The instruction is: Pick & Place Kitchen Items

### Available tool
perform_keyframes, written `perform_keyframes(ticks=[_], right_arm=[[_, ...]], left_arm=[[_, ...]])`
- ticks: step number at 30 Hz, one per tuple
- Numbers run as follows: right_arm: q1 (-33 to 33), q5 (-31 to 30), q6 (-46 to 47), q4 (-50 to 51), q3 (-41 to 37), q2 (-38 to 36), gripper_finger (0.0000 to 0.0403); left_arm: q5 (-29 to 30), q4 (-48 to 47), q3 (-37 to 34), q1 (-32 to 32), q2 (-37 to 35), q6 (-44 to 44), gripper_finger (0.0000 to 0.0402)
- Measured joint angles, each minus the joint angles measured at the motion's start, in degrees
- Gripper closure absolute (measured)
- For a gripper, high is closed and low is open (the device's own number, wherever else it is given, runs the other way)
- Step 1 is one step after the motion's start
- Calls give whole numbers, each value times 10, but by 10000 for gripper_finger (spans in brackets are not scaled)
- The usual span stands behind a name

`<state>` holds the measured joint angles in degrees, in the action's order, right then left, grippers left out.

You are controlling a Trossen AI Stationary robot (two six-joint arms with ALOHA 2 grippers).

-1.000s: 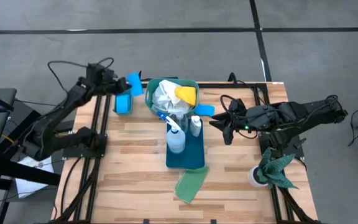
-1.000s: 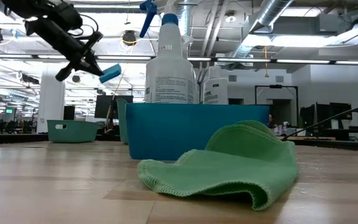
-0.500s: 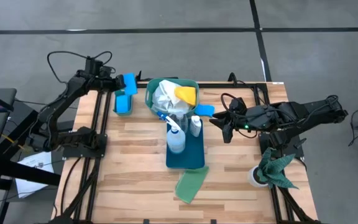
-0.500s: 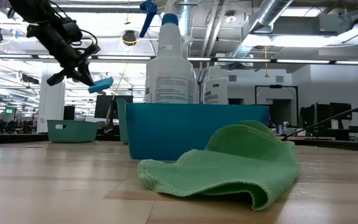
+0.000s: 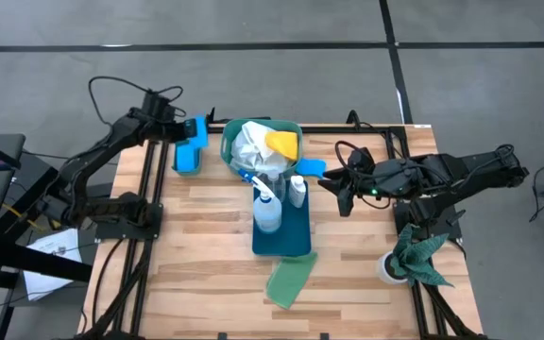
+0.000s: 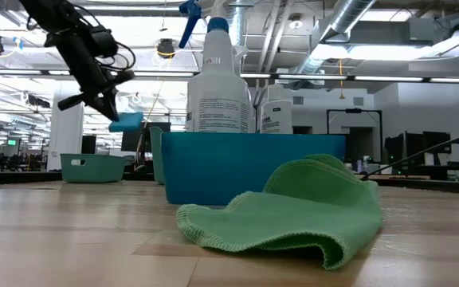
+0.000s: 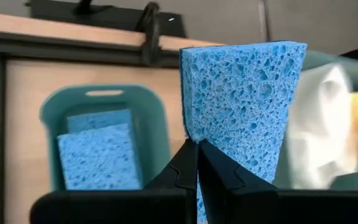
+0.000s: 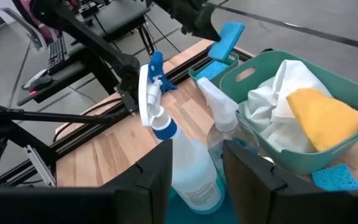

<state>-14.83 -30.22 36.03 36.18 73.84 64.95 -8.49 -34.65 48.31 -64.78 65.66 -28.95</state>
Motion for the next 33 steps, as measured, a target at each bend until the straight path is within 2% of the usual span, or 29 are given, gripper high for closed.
perform_keyframes(ticks=[7,18,24,28,31,33], right_arm=[[0,1,-13,0,0,0,271],[0,4,-23,0,0,0,271],[0,9,-49,0,0,0,271],[6,24,-67,0,0,0,271],[10,38,-76,0,0,0,271],[12,47,-82,0,0,0,271]], left_arm=[[102,-8,0,43,19,-42,401],[130,5,0,50,19,-101,401],[119,-19,-1,69,12,-123,401],[110,6,-1,94,-27,-143,401],[90,54,-1,107,-76,-157,401],[59,137,-1,115,-106,-152,401]])
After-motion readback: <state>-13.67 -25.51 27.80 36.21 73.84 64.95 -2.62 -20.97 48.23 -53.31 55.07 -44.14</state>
